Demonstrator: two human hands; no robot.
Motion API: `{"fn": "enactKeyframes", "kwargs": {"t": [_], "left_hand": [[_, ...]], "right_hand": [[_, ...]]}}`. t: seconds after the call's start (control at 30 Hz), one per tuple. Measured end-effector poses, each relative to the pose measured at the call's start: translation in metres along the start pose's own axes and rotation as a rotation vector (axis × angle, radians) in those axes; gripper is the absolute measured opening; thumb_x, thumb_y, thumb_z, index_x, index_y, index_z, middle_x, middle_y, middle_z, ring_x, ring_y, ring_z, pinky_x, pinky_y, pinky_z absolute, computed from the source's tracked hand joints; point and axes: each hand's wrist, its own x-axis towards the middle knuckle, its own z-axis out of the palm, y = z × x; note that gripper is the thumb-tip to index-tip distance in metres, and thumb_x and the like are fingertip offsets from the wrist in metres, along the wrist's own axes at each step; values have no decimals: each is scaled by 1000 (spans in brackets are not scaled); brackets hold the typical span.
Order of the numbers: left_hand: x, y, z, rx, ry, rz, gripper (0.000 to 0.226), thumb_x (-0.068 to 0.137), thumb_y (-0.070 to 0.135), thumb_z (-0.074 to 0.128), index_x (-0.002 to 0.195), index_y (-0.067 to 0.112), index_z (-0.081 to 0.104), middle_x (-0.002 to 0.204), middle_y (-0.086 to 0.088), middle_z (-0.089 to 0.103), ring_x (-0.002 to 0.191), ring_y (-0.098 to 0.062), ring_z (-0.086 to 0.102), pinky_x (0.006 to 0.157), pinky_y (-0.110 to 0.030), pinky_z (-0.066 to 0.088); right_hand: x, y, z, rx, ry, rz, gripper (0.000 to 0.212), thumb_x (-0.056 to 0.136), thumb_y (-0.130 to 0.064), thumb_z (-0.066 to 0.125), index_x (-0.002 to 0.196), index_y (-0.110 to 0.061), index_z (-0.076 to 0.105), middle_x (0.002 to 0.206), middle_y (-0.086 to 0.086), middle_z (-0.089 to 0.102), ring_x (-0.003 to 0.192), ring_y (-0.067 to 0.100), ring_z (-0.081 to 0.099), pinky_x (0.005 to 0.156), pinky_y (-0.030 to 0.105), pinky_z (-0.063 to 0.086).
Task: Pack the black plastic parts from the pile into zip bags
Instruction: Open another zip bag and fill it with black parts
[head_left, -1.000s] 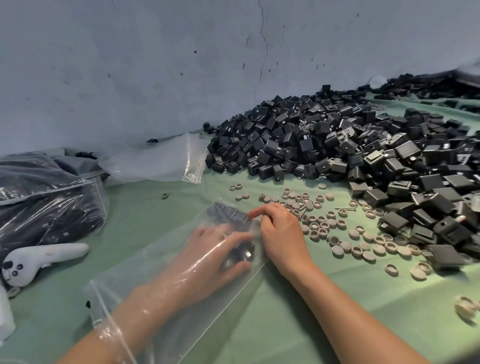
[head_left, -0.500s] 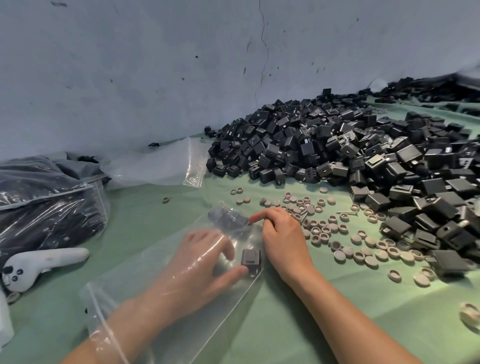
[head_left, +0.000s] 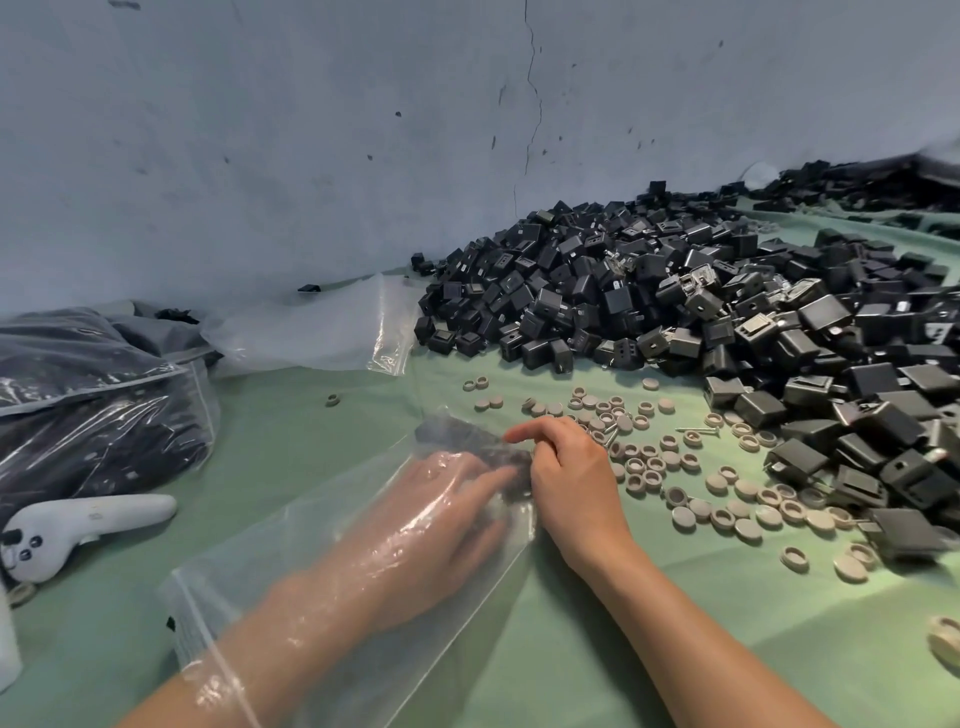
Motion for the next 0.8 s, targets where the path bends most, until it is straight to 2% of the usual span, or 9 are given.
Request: {"fn": "enactKeyframes", "kwargs": {"t": [0.03, 0.1, 0.27, 0.33, 0.47, 0.57, 0.67, 0.73, 0.8], "left_hand": [[-5, 1, -2, -21, 19, 20, 38, 100, 43, 45, 137, 34, 46, 111, 8, 58, 103, -18, 54, 91, -38, 46], [-4, 4, -4, 22, -6, 45, 39, 102, 48, 38, 138, 35, 48, 117, 9, 57, 107, -18, 54, 94, -39, 45], [13, 6, 1, 272, -129, -43, 51, 99, 52, 14, 130, 32, 50, 118, 5, 51, 110, -22, 49, 99, -40, 38], [10, 0, 4, 275, -117, -110, 52, 98, 52, 16, 127, 31, 54, 115, 3, 51, 108, -22, 48, 99, -39, 38], [-12, -14, -6, 37, -61, -115, 45, 102, 54, 33, 141, 36, 47, 135, 13, 48, 127, -9, 42, 110, -30, 32], [-38, -28, -13, -187, -13, -273, 51, 96, 65, 33, 138, 38, 47, 138, 28, 39, 131, 10, 33, 113, -22, 29], [-51, -34, -14, -297, -125, -353, 54, 87, 71, 36, 127, 37, 52, 125, 23, 49, 118, 4, 49, 104, -29, 43], [-49, -30, -12, -299, -85, -271, 32, 92, 58, 44, 115, 38, 55, 110, 20, 55, 103, 0, 57, 91, -25, 48], [-44, -22, -9, -375, -21, -216, 19, 94, 40, 55, 113, 39, 57, 107, 17, 57, 100, -5, 60, 86, -16, 48]], "right_hand": [[1, 0, 0, 18, 1, 10, 42, 89, 3, 39, 98, -22, 71, 105, -10, 63, 102, 3, 53, 84, 5, 37], [1, -1, -1, 58, 11, 42, 44, 87, 5, 37, 100, -23, 69, 107, -10, 64, 101, 1, 53, 81, 2, 36], [-2, -2, -2, 78, 12, 57, 41, 90, 4, 37, 103, -21, 67, 108, -7, 65, 103, 7, 58, 92, 23, 45], [-2, -3, -2, 71, 7, 53, 41, 91, 3, 36, 105, -20, 67, 108, -6, 66, 102, 6, 59, 92, 23, 46], [-1, -2, -3, 72, 10, 55, 41, 92, 3, 36, 106, -19, 67, 108, -6, 66, 99, 3, 59, 87, 17, 43], [0, -1, -2, 87, 17, 56, 41, 92, 3, 36, 107, -20, 67, 108, -7, 66, 99, 1, 59, 88, 19, 46], [0, -1, -1, 103, 29, 52, 42, 91, 3, 35, 106, -21, 66, 107, -10, 65, 103, 2, 59, 87, 17, 44], [0, 0, -1, 112, 32, 55, 43, 90, 4, 35, 105, -23, 65, 106, -11, 65, 103, -1, 58, 83, 11, 41], [0, 0, -1, 118, 35, 61, 43, 90, 4, 35, 104, -25, 65, 106, -12, 65, 102, -3, 57, 80, 7, 39]]}}
